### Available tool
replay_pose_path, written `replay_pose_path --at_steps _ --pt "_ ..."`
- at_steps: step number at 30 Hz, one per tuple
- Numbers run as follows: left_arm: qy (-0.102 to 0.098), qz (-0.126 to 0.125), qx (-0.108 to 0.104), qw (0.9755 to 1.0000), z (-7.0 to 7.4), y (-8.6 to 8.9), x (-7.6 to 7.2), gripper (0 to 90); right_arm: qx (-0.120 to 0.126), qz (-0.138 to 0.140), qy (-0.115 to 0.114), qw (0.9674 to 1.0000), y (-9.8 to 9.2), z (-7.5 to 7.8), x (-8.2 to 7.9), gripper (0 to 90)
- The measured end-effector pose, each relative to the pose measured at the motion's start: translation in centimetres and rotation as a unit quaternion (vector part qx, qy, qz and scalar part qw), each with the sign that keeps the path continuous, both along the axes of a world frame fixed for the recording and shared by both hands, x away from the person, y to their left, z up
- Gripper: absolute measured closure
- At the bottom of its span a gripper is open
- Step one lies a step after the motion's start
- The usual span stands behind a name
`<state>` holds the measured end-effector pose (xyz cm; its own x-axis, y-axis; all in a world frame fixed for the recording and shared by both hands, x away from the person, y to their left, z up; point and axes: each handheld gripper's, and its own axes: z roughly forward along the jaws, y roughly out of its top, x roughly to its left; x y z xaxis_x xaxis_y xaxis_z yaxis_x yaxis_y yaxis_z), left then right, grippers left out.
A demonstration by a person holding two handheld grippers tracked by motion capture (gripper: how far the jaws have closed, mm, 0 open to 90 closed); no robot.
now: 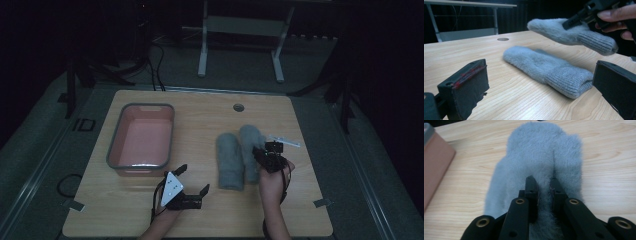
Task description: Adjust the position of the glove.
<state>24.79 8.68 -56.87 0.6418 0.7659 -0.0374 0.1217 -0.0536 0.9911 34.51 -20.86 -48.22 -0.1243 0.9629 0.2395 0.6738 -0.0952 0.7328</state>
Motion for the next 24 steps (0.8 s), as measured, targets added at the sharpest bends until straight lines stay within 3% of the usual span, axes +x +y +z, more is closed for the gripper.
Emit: replay_pose_path --at_steps 11,19,24 --pt "0.007 0.003 0.000 1.0000 0.0 0.0 0.0 0.6 0.019 0.010 0.006 0.9997 3.5 0.0 0.0 80.7" --pt "0.006 0.015 0.019 0.9997 0.1 -0.3 0.0 0.6 0.015 0.005 0.011 0.9998 5.9 -0.3 -0.2 80.7" --pt "0.010 0.024 0.012 0.9996 0.2 -0.4 0.1 0.6 0.014 0.001 0.016 0.9998 6.6 -0.7 -0.1 80.7"
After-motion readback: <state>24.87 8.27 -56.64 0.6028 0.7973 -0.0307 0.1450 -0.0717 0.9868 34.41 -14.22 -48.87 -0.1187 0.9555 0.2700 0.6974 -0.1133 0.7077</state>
